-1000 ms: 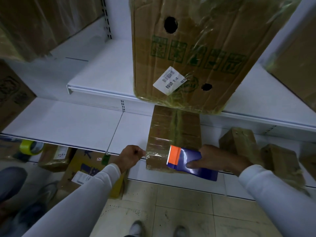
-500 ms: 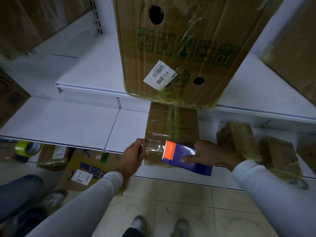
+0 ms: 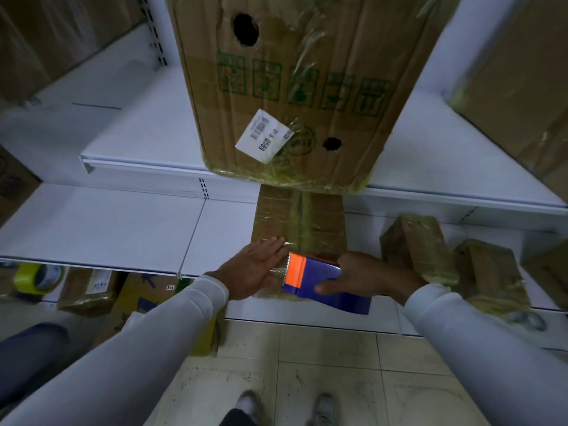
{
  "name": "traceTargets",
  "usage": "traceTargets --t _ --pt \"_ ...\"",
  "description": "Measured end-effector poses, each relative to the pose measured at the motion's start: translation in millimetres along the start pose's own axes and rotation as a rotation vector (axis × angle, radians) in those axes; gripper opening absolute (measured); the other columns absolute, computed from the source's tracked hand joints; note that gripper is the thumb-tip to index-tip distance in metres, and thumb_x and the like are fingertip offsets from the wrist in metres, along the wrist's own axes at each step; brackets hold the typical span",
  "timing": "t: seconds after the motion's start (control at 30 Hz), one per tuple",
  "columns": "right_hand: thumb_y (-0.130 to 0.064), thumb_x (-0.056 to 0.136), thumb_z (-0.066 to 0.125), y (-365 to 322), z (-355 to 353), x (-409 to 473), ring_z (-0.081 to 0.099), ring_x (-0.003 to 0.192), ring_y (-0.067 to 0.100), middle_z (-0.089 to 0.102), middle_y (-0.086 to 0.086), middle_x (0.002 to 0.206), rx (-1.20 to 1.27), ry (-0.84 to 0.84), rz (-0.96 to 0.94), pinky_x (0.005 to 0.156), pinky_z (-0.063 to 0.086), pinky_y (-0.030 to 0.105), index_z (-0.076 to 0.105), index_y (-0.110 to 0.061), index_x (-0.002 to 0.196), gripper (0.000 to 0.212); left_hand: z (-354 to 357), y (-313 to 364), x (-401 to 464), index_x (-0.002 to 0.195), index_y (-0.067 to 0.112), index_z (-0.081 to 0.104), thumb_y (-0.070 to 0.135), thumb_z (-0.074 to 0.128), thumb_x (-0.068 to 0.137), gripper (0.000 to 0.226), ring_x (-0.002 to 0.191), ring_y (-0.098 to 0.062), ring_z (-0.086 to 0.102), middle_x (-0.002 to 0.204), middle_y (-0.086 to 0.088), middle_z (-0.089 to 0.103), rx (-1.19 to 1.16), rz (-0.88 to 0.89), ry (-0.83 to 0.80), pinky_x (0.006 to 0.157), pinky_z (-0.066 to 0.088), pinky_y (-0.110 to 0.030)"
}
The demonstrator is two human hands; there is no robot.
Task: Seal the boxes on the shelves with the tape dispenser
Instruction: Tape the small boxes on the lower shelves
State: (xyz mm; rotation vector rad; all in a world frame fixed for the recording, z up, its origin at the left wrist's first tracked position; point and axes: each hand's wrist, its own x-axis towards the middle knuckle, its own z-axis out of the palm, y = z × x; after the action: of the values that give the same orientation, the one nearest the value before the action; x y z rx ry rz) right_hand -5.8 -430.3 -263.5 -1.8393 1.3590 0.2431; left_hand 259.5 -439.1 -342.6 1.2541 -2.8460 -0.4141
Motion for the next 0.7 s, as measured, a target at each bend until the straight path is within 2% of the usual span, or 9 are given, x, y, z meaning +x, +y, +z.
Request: traceTargets --t 0.1,0.17,0.23,0.3,0.37,0.47,0.63,0.7 --pt "-0.059 0.084 0.067 1.3 0.7 -0.4 0.066 0.093 0.022 0.069 0.003 0.106 -0.015 -0.008 -0.019 0.085 0.054 0.038 0.060 -0.018 0.111 0.049 5.4 -7.6 -1.3 0.151 0.024 0.001 0.040 0.033 0.101 0.061 0.148 -0.016 -0.002 0.160 -0.001 0.000 -0.057 0.001 -0.014 0.115 -0.006 -0.024" --pt "-0.058 0.085 0.067 3.2 0.5 -1.1 0.065 0.092 0.018 0.066 -0.002 0.104 -0.004 -0.011 -0.037 0.079 0.054 0.032 0.057 -0.025 0.109 0.042 8.0 -8.4 -0.9 0.150 0.027 -0.001 0.041 0.031 0.101 0.060 0.148 -0.015 -0.004 0.160 0.002 -0.002 -0.031 -0.009 -0.005 0.115 -0.007 -0.026" --pt "-0.057 0.085 0.067 7.0 -2.1 -3.6 0.065 0.089 0.017 0.067 -0.003 0.103 0.007 -0.013 -0.045 0.074 0.052 0.027 0.058 -0.023 0.110 0.043 9.3 -7.0 0.9 0.150 0.029 -0.001 0.040 0.030 0.101 0.059 0.148 -0.014 -0.003 0.160 0.004 -0.001 -0.020 -0.033 -0.008 0.116 -0.004 -0.028" --pt "-0.058 0.086 0.066 13.7 -5.0 -7.0 0.068 0.090 0.019 0.070 0.001 0.102 0.000 -0.021 -0.048 0.076 0.055 0.031 0.061 -0.019 0.111 0.046 10.2 -3.7 2.6 0.151 0.028 0.000 0.037 0.032 0.102 0.059 0.148 -0.015 -0.002 0.160 0.003 -0.001 -0.016 -0.046 -0.010 0.117 -0.002 -0.030" --pt "-0.059 0.085 0.066 20.2 -7.1 -11.0 0.068 0.086 0.016 0.070 -0.002 0.096 -0.009 -0.028 -0.054 0.078 0.057 0.034 0.061 -0.027 0.101 0.036 11.3 1.3 5.5 0.151 0.028 0.001 0.033 0.035 0.102 0.060 0.148 -0.015 -0.002 0.160 0.003 -0.001 -0.003 -0.047 0.001 0.116 -0.002 -0.030" --pt "-0.056 0.086 0.066 27.1 -12.3 -15.2 0.066 0.080 0.009 0.064 -0.012 0.086 -0.012 -0.046 -0.064 0.075 0.055 0.029 0.053 -0.034 0.087 0.025 13.3 6.7 9.0 0.151 0.027 0.005 0.032 0.036 0.102 0.059 0.148 -0.016 0.000 0.161 0.002 0.001 -0.005 -0.050 0.026 0.116 -0.001 -0.030" --pt "-0.051 0.089 0.065 28.8 -16.0 -14.4 0.064 0.078 0.004 0.063 -0.015 0.085 0.001 -0.077 -0.113 0.066 0.049 0.017 0.052 -0.034 0.088 0.022 14.2 7.2 12.0 0.151 0.029 0.005 0.033 0.035 0.102 0.058 0.148 -0.016 0.001 0.160 0.004 0.001 -0.007 -0.061 0.028 0.116 -0.004 -0.028" --pt "-0.050 0.089 0.065 35.9 -20.5 -16.5 0.063 0.073 0.007 0.065 -0.012 0.082 -0.029 -0.086 -0.103 0.063 0.046 0.017 0.056 -0.029 0.088 0.023 13.2 4.9 9.2 0.151 0.029 0.006 0.033 0.035 0.102 0.057 0.148 -0.016 0.001 0.160 0.003 0.001 0.009 -0.053 0.015 0.116 -0.002 -0.030"
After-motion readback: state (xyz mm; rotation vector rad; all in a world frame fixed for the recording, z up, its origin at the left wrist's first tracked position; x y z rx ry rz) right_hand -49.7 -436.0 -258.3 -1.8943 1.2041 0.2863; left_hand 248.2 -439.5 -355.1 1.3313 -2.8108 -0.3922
